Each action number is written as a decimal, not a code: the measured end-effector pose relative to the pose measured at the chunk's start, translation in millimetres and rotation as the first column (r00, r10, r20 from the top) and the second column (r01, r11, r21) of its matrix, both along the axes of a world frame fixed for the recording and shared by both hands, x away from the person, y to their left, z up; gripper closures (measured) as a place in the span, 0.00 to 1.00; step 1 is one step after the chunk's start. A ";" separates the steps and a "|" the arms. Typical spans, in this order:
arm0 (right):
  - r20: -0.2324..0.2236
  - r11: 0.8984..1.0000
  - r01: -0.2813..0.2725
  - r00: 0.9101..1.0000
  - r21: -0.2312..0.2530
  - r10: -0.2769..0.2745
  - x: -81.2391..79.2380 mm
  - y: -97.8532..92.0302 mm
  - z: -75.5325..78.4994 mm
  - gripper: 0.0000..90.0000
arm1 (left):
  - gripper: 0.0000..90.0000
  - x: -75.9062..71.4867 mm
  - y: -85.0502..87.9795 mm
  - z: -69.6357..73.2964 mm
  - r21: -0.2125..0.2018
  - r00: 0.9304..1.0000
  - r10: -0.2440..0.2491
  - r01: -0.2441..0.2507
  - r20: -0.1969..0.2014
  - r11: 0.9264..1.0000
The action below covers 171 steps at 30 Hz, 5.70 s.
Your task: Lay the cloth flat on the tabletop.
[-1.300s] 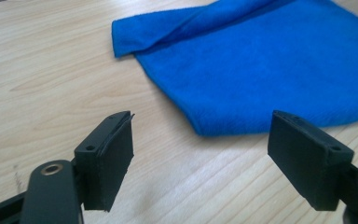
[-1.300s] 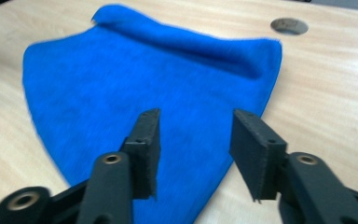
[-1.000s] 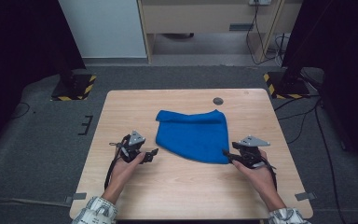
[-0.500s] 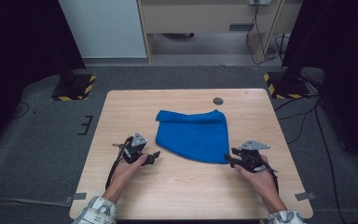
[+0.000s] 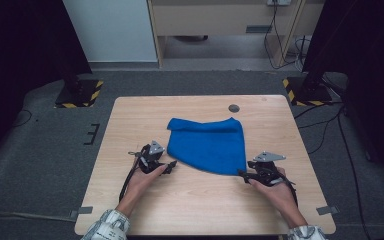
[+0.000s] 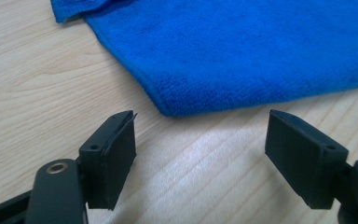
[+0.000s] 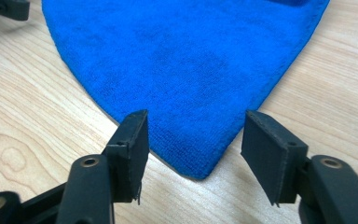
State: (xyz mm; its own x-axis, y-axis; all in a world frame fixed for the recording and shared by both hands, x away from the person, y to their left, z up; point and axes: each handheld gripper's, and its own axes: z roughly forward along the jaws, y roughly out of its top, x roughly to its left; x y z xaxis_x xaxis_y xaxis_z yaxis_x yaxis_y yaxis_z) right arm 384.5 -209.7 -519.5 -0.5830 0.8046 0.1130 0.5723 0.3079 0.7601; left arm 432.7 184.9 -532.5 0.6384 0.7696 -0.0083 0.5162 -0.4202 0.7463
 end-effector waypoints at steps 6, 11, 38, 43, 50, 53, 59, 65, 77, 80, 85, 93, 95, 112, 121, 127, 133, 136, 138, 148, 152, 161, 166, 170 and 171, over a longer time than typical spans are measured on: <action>-0.021 0.999 -0.021 1.000 -0.042 0.020 0.9 5.4 -5.8 0.44 | 0.29 4.1 -1.1 0.9 -0.018 1.000 0.017 -0.017 0.002 1.000; -0.021 0.998 -0.023 1.000 -0.051 0.022 3.1 6.1 -8.0 0.46 | 0.33 6.2 -2.6 -1.8 -0.011 1.000 0.016 -0.016 -0.004 1.000; 0.053 0.998 -0.054 0.997 0.016 0.053 14.3 6.4 17.8 0.97 | 0.97 9.7 -2.4 35.9 -0.107 1.000 0.011 -0.011 -0.004 0.994; 0.087 0.998 -0.057 0.995 0.030 0.054 28.9 9.9 40.2 0.97 | 0.97 19.3 -5.0 61.7 -0.114 1.000 0.011 -0.010 0.006 0.993; 0.186 0.994 -0.072 0.981 0.078 0.056 30.8 8.7 93.2 0.98 | 0.97 19.7 -3.2 112.7 -0.120 0.999 -0.004 0.009 0.040 0.993; 0.175 0.995 -0.082 0.982 0.064 0.070 16.4 3.5 93.7 0.98 | 0.97 12.6 -2.3 109.8 -0.055 0.999 -0.046 0.044 -0.019 0.998; 0.060 0.993 -0.116 0.991 -0.012 0.117 -15.0 -1.5 43.5 0.97 | 0.96 -10.7 5.4 60.9 -0.005 0.990 -0.086 0.086 -0.108 0.996; -0.004 0.989 -0.150 0.989 -0.002 0.150 -26.9 7.1 20.0 0.97 | 0.96 -13.9 22.2 40.4 -0.042 0.988 -0.062 0.057 -0.141 0.997; 0.064 0.987 -0.149 0.986 -0.058 0.153 -30.8 22.8 23.8 0.46 | 0.68 -29.2 29.3 37.3 -0.111 0.988 -0.108 0.096 -0.109 0.989; 0.074 0.984 -0.168 0.982 -0.052 0.172 -30.2 28.2 24.7 0.47 | 0.65 -33.2 29.5 34.3 -0.115 0.985 -0.126 0.112 -0.121 0.987; 0.083 0.975 -0.217 0.972 -0.057 0.221 -26.9 47.4 18.5 0.56 | 0.60 -43.1 32.1 30.9 -0.067 0.987 -0.125 0.119 -0.098 0.991; 0.090 0.959 -0.279 0.955 -0.051 0.283 -31.4 64.7 11.9 0.73 | 0.52 -58.3 40.1 19.3 -0.045 0.985 -0.149 0.145 -0.084 0.988; 0.083 0.956 -0.287 0.953 -0.061 0.291 -32.2 70.6 8.1 0.70 | 0.51 -56.7 39.3 17.0 -0.043 0.985 -0.148 0.145 -0.090 0.989; 0.031 0.925 -0.366 0.928 -0.106 0.371 -33.3 95.8 -7.3 0.81 | 0.73 -46.9 29.0 15.2 -0.058 0.975 -0.208 0.204 -0.076 0.977; 0.020 0.930 -0.364 0.931 -0.057 0.365 -22.8 89.2 -2.1 0.99 | 1.00 -36.2 22.4 22.5 -0.081 0.970 -0.224 0.217 -0.095 0.973; 0.034 0.953 -0.303 0.952 0.005 0.303 -7.3 77.1 5.9 0.99 | 1.00 -19.5 9.2 28.1 -0.074 0.974 -0.202 0.195 -0.103 0.978; 0.012 0.976 -0.220 0.976 0.008 0.220 13.2 68.3 2.6 0.99 | 1.00 6.8 -1.0 34.9 -0.108 0.980 -0.162 0.149 -0.119 0.983; -0.003 0.983 -0.180 0.984 -0.015 0.180 21.5 65.8 -2.2 0.97 | 1.00 18.2 -4.0 33.7 -0.137 0.981 -0.141 0.122 -0.134 0.983; -0.006 0.987 -0.159 0.987 -0.023 0.159 25.1 64.0 -4.6 0.93 | 1.00 22.1 -5.6 31.5 -0.151 0.980 -0.141 0.120 -0.140 0.981; -0.008 0.990 -0.138 0.990 -0.041 0.138 25.8 60.4 -8.0 0.83 | 0.71 8.9 -4.1 29.6 -0.121 0.989 -0.122 0.111 -0.087 0.986; 0.002 0.990 -0.133 0.991 -0.039 0.133 25.7 60.2 -6.1 0.79 | 0.64 13.1 -6.8 34.1 -0.132 0.993 -0.106 0.099 -0.053 0.986; 0.020 0.993 -0.115 0.993 -0.028 0.116 26.7 54.6 0.1 0.69 | 0.49 55.8 -33.4 37.3 -0.068 0.996 -0.087 0.085 -0.027 0.994; 0.014 0.995 -0.094 0.995 -0.029 0.095 26.7 50.4 1.1 0.59 | 0.47 76.1 -49.9 29.9 -0.065 0.995 -0.091 0.088 -0.032 0.994; 0.012 0.996 -0.084 0.996 -0.034 0.084 26.5 47.5 0.4 0.51 | 0.45 85.6 -57.7 21.3 -0.051 0.995 -0.091 0.089 -0.031 0.995; 0.011 0.996 -0.085 0.996 -0.037 0.086 26.7 47.0 0.0 0.51 | 0.46 86.8 -58.8 19.5 -0.052 0.995 -0.092 0.091 -0.022 0.994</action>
